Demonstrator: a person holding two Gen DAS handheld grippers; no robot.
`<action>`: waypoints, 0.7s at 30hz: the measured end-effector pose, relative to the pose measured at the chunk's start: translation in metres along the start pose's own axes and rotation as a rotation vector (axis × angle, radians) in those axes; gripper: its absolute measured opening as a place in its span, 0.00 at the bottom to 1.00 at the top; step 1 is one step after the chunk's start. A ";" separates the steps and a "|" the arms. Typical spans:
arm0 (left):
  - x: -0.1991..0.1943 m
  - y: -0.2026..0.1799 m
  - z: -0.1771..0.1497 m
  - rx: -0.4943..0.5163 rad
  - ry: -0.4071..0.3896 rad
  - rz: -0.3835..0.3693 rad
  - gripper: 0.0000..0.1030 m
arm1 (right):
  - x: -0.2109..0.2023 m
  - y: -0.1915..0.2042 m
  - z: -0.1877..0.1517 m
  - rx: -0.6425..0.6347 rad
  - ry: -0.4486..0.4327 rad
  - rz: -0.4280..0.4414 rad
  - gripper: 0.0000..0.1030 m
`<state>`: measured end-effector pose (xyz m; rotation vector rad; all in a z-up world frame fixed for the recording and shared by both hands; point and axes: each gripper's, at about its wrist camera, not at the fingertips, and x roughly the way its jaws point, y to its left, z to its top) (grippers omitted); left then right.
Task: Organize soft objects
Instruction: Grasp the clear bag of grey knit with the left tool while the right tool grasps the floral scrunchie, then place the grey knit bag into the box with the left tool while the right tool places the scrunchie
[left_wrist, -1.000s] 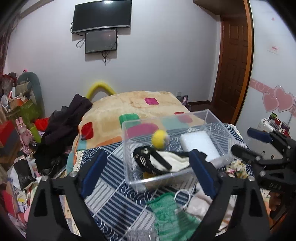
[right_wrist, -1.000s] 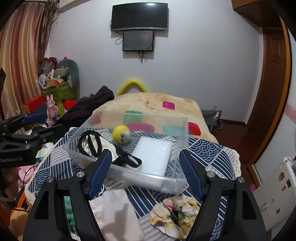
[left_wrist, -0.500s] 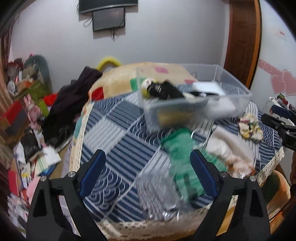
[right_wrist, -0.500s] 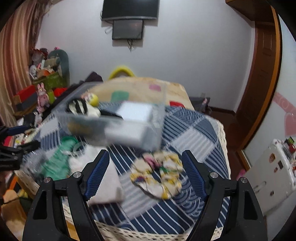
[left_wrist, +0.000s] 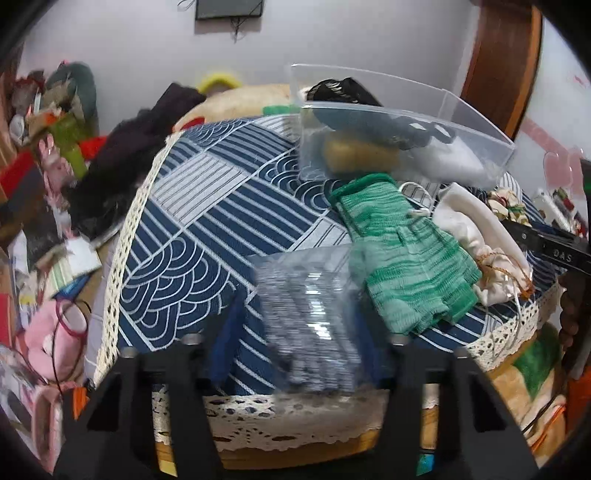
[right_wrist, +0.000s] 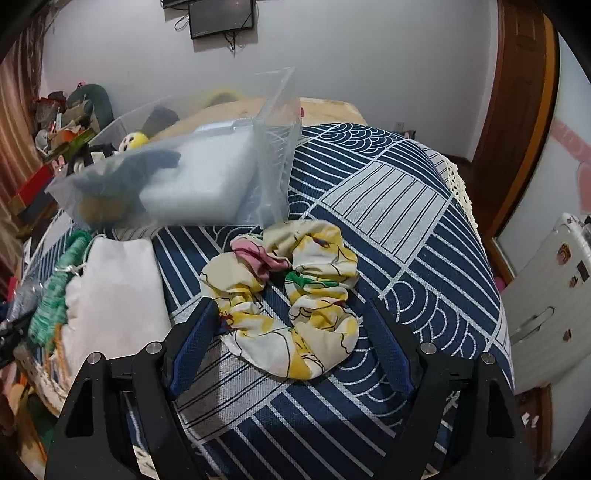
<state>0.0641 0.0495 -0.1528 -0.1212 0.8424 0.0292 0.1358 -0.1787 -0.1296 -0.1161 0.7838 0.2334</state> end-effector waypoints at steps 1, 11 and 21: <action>-0.002 -0.003 0.000 0.017 -0.002 -0.005 0.35 | -0.001 0.000 -0.001 -0.006 -0.003 -0.002 0.73; -0.025 -0.015 -0.001 0.053 -0.052 0.002 0.29 | -0.017 0.019 -0.010 -0.051 -0.024 0.056 0.15; -0.057 -0.014 0.025 0.055 -0.150 -0.006 0.28 | -0.059 0.033 0.002 -0.082 -0.146 0.084 0.14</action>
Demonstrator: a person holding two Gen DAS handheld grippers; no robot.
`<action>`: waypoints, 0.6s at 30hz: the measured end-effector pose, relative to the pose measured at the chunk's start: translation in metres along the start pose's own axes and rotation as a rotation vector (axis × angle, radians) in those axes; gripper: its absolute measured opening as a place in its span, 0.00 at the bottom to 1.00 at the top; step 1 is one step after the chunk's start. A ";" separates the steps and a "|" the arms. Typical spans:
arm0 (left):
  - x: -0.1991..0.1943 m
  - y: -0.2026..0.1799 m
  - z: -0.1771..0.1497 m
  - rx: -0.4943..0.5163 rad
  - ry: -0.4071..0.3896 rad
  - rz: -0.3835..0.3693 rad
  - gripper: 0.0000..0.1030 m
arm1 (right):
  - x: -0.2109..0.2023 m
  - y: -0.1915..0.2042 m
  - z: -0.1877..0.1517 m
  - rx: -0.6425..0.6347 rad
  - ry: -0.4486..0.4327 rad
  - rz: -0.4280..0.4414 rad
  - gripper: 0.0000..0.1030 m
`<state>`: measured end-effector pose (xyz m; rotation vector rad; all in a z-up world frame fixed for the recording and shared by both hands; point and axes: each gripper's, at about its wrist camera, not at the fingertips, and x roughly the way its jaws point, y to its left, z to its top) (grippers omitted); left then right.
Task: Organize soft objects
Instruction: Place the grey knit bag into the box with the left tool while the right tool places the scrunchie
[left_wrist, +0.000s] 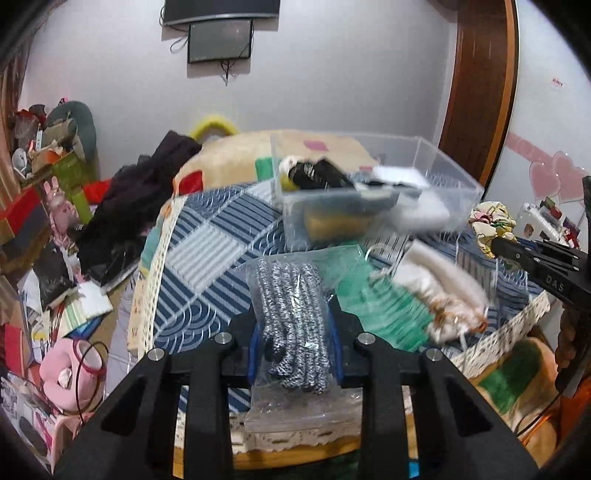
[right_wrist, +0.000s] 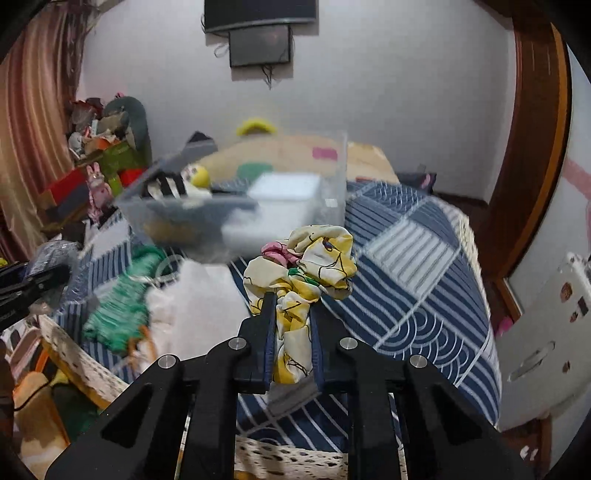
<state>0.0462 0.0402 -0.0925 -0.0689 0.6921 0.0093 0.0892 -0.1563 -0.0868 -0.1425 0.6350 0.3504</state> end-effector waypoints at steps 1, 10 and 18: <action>-0.001 -0.001 0.004 0.002 -0.011 -0.002 0.28 | -0.001 0.000 0.003 -0.003 -0.010 0.003 0.14; -0.001 -0.010 0.044 0.024 -0.103 -0.017 0.28 | -0.014 0.011 0.033 -0.033 -0.106 0.019 0.14; 0.016 -0.016 0.081 0.022 -0.128 -0.066 0.28 | -0.008 0.014 0.058 -0.038 -0.157 0.028 0.14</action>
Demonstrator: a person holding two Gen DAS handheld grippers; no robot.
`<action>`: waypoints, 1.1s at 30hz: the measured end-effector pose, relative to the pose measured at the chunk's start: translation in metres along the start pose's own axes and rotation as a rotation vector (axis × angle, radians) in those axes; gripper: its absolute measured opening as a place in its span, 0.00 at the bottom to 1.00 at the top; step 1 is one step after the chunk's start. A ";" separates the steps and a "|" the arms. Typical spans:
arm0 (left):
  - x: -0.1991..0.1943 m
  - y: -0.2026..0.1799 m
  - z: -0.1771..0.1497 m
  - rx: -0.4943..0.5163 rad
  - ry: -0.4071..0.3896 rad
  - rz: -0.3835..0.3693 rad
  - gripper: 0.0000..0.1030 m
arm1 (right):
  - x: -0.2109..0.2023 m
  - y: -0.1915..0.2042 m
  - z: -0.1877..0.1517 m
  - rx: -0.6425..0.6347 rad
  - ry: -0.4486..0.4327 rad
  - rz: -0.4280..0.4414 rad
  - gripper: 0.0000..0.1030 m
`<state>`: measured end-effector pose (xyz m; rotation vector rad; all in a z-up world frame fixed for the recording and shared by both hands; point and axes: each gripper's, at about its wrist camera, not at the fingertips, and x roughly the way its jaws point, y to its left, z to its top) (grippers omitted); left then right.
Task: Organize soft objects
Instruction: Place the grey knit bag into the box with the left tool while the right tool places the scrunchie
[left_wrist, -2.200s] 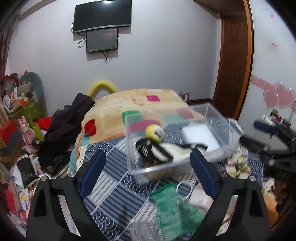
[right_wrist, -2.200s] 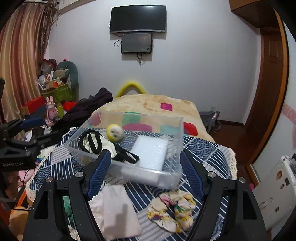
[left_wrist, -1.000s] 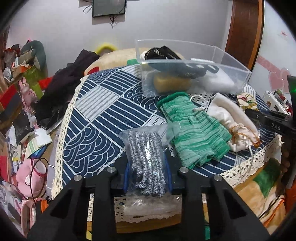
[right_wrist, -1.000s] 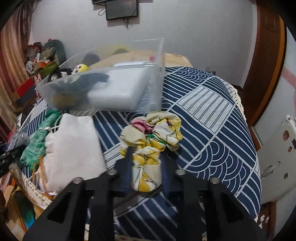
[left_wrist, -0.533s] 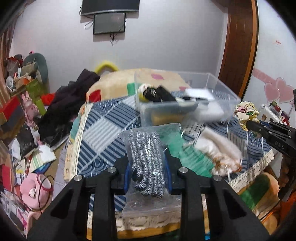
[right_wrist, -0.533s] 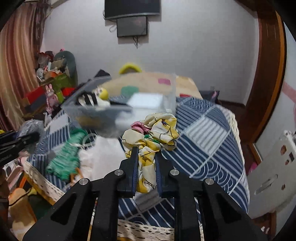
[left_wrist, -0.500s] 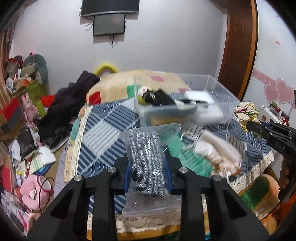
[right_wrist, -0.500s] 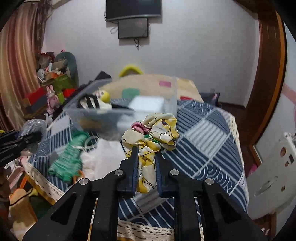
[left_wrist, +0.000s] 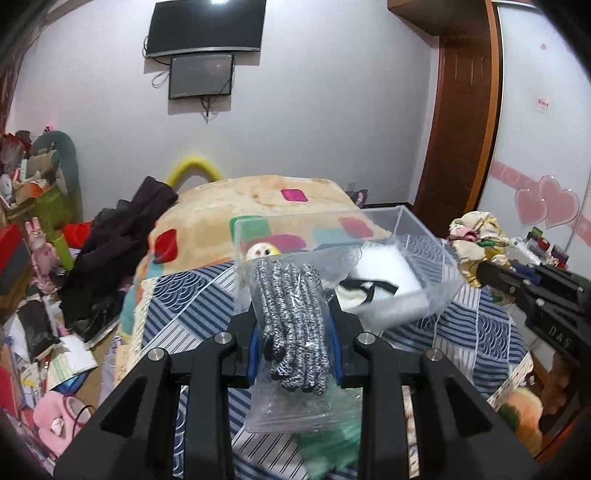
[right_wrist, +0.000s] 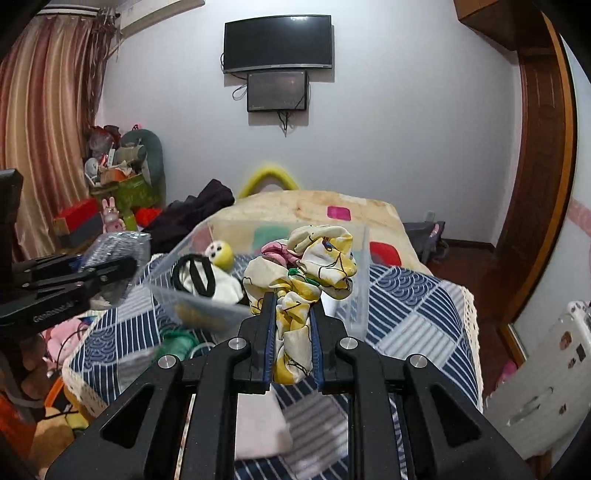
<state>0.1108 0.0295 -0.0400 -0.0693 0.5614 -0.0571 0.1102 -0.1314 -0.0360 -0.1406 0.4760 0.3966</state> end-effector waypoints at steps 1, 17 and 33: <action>0.005 0.000 0.004 -0.007 0.005 -0.017 0.28 | 0.003 0.000 0.002 0.001 -0.001 0.001 0.14; 0.082 -0.008 0.025 -0.021 0.091 -0.056 0.28 | 0.056 0.007 0.015 -0.013 0.040 -0.003 0.14; 0.113 -0.022 0.016 0.007 0.151 -0.035 0.43 | 0.088 0.001 0.007 -0.017 0.158 -0.016 0.31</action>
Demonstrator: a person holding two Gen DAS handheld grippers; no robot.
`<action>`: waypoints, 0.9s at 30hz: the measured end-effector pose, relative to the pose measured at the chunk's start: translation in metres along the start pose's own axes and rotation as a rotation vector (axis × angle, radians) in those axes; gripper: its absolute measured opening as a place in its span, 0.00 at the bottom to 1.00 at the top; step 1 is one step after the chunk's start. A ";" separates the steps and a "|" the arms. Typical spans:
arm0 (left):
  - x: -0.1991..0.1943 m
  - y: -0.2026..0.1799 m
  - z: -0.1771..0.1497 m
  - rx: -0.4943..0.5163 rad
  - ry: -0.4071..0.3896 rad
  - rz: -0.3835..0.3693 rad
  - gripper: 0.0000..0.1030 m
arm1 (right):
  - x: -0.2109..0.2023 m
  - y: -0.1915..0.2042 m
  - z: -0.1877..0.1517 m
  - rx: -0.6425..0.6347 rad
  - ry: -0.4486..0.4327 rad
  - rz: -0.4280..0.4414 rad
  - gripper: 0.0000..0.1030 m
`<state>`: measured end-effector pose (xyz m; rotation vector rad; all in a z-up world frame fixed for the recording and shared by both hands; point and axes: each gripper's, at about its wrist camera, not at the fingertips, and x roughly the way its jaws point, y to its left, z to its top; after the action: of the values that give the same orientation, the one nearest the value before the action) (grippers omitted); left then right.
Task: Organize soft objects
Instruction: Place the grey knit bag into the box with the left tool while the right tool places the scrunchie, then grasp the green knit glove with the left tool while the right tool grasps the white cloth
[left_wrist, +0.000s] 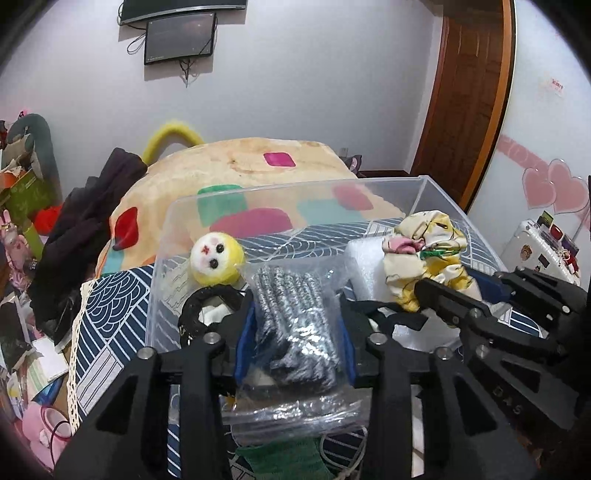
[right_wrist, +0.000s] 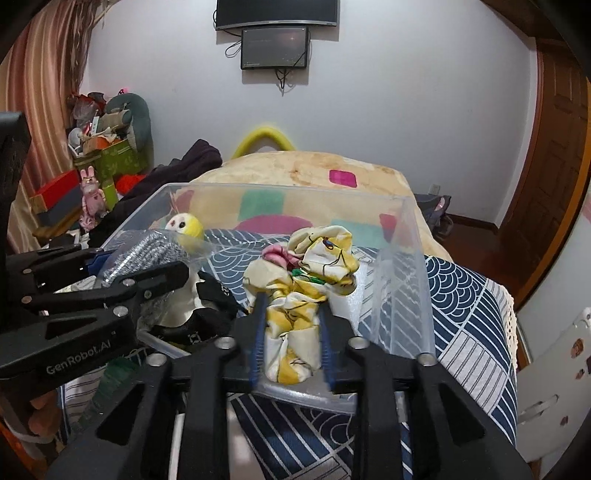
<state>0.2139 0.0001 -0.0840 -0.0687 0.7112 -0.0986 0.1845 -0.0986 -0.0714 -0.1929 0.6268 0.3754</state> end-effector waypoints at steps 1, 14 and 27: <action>-0.001 0.000 -0.001 -0.003 0.000 0.005 0.46 | -0.002 -0.001 0.000 0.000 -0.003 -0.001 0.39; -0.064 -0.005 -0.003 0.037 -0.135 0.053 0.77 | -0.059 -0.002 0.005 -0.026 -0.141 -0.047 0.58; -0.112 0.004 -0.032 0.038 -0.171 0.091 0.93 | -0.090 0.001 -0.017 -0.010 -0.193 -0.054 0.76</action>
<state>0.1090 0.0162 -0.0362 -0.0086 0.5407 -0.0186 0.1080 -0.1281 -0.0304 -0.1806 0.4285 0.3401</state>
